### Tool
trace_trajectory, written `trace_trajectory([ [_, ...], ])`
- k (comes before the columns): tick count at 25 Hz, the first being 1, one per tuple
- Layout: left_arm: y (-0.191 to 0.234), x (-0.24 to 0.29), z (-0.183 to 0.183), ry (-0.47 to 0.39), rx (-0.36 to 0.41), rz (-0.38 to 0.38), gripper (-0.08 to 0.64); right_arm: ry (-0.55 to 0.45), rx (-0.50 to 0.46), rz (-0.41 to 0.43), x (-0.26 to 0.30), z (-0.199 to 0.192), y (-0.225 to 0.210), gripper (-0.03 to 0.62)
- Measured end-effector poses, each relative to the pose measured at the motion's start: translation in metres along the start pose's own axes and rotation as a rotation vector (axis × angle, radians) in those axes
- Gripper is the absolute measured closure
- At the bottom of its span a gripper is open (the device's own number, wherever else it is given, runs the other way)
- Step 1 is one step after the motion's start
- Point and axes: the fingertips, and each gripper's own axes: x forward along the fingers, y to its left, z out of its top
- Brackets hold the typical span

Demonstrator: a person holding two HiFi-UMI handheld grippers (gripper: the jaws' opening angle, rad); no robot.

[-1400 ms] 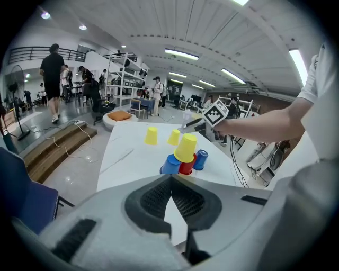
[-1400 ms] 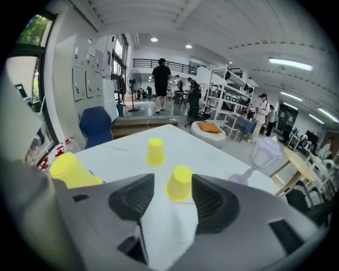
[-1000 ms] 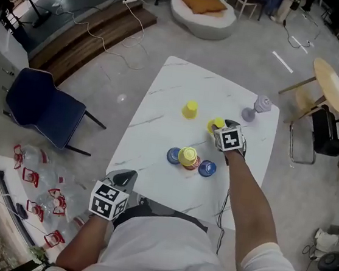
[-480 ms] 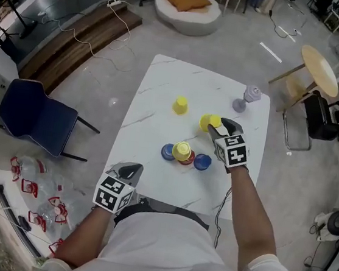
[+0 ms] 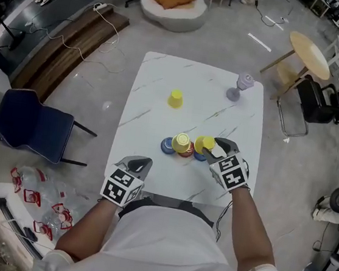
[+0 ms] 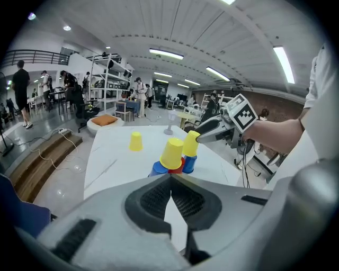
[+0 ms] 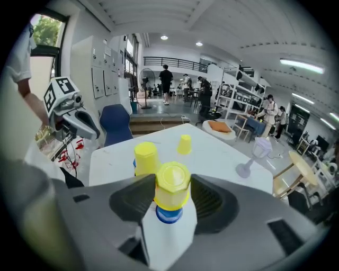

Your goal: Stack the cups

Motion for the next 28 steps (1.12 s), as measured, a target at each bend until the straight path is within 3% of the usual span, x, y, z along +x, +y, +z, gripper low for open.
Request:
trace_trajectory([
  [10, -0.003, -0.001, -0.003, 0.006, 0.011, -0.012, 0.552, 0.020, 0.006, 0.000, 0.010, -0.011, 0.014, 0.377],
  [13, -0.004, 0.000, -0.004, 0.006, 0.005, -0.012, 0.552, 0.033, -0.002, 0.010, 0.009, -0.011, 0.018, 0.325],
  [16, -0.005, 0.001, -0.003, 0.006, -0.001, -0.006, 0.551, -0.045, 0.015, 0.009, -0.008, 0.006, 0.011, 0.335],
  [19, -0.004, 0.002, -0.003, 0.006, -0.014, 0.009, 0.552, -0.195, 0.126, 0.003, -0.028, 0.027, -0.017, 0.378],
  [21, -0.003, 0.002, -0.001, 0.003, -0.022, 0.022, 0.552, -0.238, 0.174, -0.016, -0.030, 0.033, -0.043, 0.408],
  [25, -0.003, 0.002, 0.003, -0.004, -0.039, 0.057, 0.552, -0.179, 0.114, -0.042, 0.002, 0.026, -0.083, 0.442],
  [28, -0.003, 0.000, 0.002, -0.001, -0.064, 0.094, 0.552, -0.115, 0.007, 0.003, 0.044, 0.024, -0.091, 0.449],
])
